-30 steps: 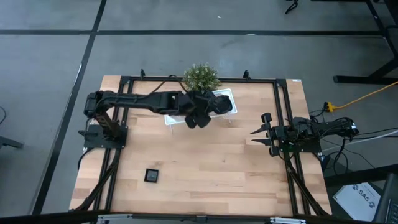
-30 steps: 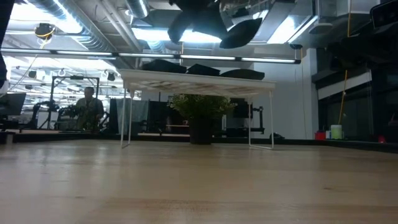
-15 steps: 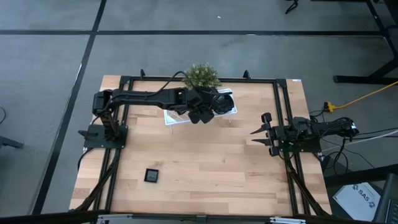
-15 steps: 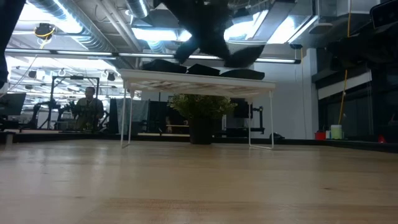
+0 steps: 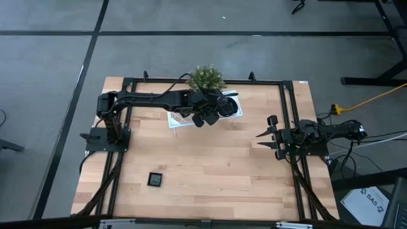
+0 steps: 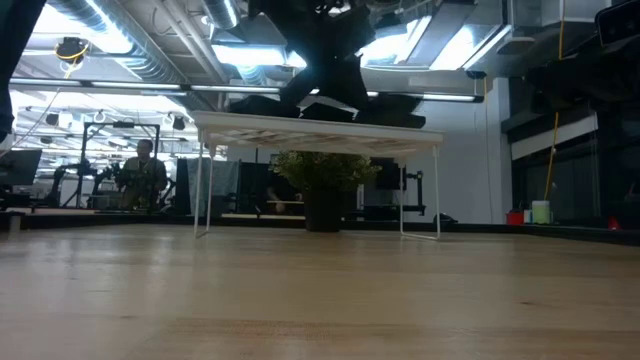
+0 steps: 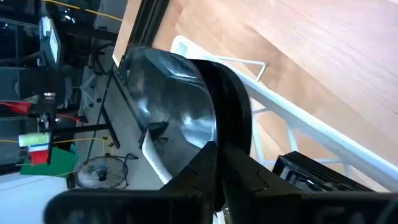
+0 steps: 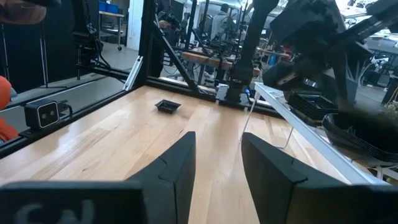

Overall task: Pick & Place Mini shaped plates
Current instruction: Stack the leaf-shaped plate on top of the leaf-shaped plate on the shelf, then stack the square plate on top of the square plate on the shelf

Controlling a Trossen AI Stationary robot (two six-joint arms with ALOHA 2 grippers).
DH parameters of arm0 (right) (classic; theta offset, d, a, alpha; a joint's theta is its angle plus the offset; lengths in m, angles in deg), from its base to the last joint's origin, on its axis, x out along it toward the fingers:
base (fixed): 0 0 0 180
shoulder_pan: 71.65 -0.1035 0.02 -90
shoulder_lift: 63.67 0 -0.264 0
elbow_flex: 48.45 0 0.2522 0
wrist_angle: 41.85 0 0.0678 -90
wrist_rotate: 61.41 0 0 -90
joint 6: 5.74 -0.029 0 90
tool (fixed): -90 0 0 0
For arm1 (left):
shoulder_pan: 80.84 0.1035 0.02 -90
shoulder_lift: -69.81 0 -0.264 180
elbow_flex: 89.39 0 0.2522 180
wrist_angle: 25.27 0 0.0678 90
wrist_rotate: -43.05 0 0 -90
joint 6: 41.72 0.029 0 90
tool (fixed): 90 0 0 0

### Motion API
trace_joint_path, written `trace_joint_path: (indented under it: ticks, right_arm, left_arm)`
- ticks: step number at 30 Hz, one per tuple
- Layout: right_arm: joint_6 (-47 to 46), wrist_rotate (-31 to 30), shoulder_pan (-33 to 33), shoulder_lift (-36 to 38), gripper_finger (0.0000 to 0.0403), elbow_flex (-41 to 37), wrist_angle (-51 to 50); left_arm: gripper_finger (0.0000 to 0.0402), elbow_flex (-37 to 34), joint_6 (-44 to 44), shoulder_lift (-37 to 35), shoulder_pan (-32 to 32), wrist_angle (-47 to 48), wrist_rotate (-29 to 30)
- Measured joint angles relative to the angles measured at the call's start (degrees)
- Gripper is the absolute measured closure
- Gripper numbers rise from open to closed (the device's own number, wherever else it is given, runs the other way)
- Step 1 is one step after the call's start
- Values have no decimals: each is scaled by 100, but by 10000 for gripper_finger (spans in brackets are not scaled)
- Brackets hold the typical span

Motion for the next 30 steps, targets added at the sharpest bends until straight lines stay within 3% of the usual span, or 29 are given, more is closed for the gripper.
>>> trace_joint_path:
  ticks: [9,15,30]
  right_arm:
    - [0,0,0,0,273,1,1]
    - [0,0,0,0,273,1,1]
    - [0,0,0,0,273,2,0]
  left_arm:
    - [329,0,-57,-1,-9,19,68]
    - [311,0,-229,-120,-176,-103,137]
    - [313,5,-2537,-542,-841,882,740]
